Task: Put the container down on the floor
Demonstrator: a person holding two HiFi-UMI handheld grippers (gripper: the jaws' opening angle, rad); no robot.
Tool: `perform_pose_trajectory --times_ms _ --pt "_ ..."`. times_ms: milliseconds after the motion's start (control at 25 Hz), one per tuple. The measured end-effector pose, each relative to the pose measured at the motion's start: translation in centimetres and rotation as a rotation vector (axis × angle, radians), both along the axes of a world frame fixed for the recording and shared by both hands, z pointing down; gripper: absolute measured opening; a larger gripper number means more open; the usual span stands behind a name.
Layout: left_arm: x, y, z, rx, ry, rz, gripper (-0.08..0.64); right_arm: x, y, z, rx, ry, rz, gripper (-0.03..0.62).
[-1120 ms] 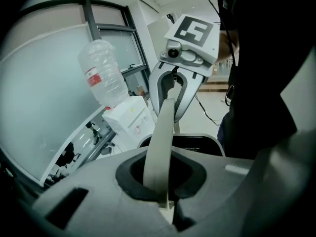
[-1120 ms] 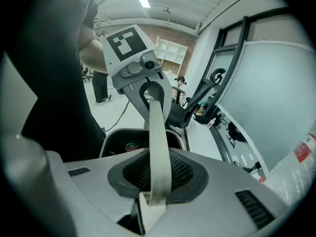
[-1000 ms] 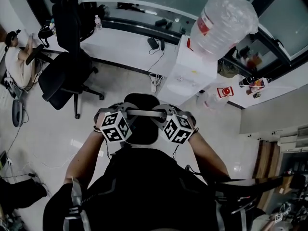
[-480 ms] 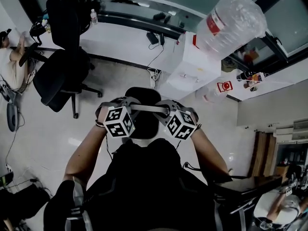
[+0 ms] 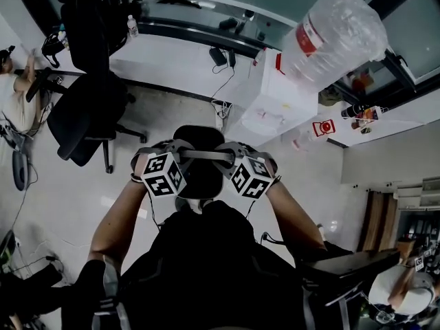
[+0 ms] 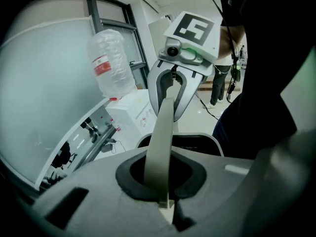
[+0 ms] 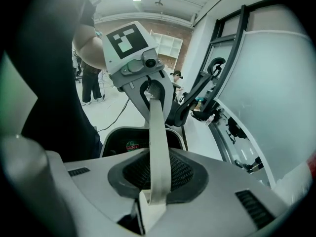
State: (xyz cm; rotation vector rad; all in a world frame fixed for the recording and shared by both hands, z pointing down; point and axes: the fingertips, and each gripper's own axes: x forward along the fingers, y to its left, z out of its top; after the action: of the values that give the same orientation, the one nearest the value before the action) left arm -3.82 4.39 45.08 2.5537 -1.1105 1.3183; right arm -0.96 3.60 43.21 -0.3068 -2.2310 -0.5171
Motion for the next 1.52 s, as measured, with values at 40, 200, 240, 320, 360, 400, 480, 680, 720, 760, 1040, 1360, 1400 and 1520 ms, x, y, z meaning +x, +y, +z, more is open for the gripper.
perform_pose_trajectory --times_ms 40,200,240,320,360,400,480,680,720,760,1040,1360,1400,1520 --pt "-0.1 -0.3 0.0 -0.005 -0.008 0.002 0.011 0.0 -0.3 0.0 -0.006 -0.006 -0.004 0.071" --pt "-0.9 -1.8 -0.1 -0.022 -0.041 0.001 0.011 -0.7 -1.8 -0.1 -0.022 -0.028 -0.013 0.071" --pt "-1.0 -2.3 -0.1 -0.026 -0.043 -0.006 0.011 -0.8 -2.3 -0.1 -0.023 -0.031 -0.016 0.071" --pt "-1.3 -3.4 0.0 -0.031 -0.045 -0.016 0.011 -1.1 -3.5 0.0 -0.022 -0.035 -0.021 0.071" --pt "-1.4 -3.9 0.1 -0.032 -0.046 -0.019 0.011 -1.2 -4.0 0.0 -0.021 -0.035 -0.022 0.071" --pt "-1.4 -4.3 0.2 -0.035 -0.047 -0.020 0.011 -1.3 -4.5 0.1 -0.020 -0.034 -0.023 0.071" --pt "-1.5 -5.1 0.4 -0.044 -0.056 -0.020 0.011 -1.3 -5.3 0.2 -0.018 -0.030 -0.028 0.071" --pt "-1.8 -7.2 0.7 -0.060 -0.089 -0.029 0.011 -1.5 -7.6 0.5 -0.021 -0.037 -0.039 0.071" --pt "-1.8 -7.6 0.7 -0.060 -0.090 -0.032 0.011 -1.5 -7.9 0.5 -0.025 -0.041 -0.038 0.071" --pt "-1.9 -7.9 0.7 -0.058 -0.091 -0.036 0.011 -1.6 -8.2 0.5 -0.028 -0.046 -0.037 0.071" --pt "-3.0 -9.3 2.0 -0.081 -0.122 -0.017 0.011 -2.5 -9.7 1.8 -0.048 -0.033 -0.032 0.071" --pt "-6.1 -11.4 4.8 -0.070 -0.094 0.040 0.011 -5.5 -11.3 4.3 -0.048 0.020 0.048 0.071" --pt "-6.5 -11.4 5.2 -0.071 -0.091 0.052 0.011 -6.0 -11.4 4.6 -0.048 0.027 0.062 0.071" --pt "-8.1 -12.3 6.7 -0.079 -0.088 0.091 0.011 -7.6 -12.3 5.6 -0.043 0.046 0.097 0.071"
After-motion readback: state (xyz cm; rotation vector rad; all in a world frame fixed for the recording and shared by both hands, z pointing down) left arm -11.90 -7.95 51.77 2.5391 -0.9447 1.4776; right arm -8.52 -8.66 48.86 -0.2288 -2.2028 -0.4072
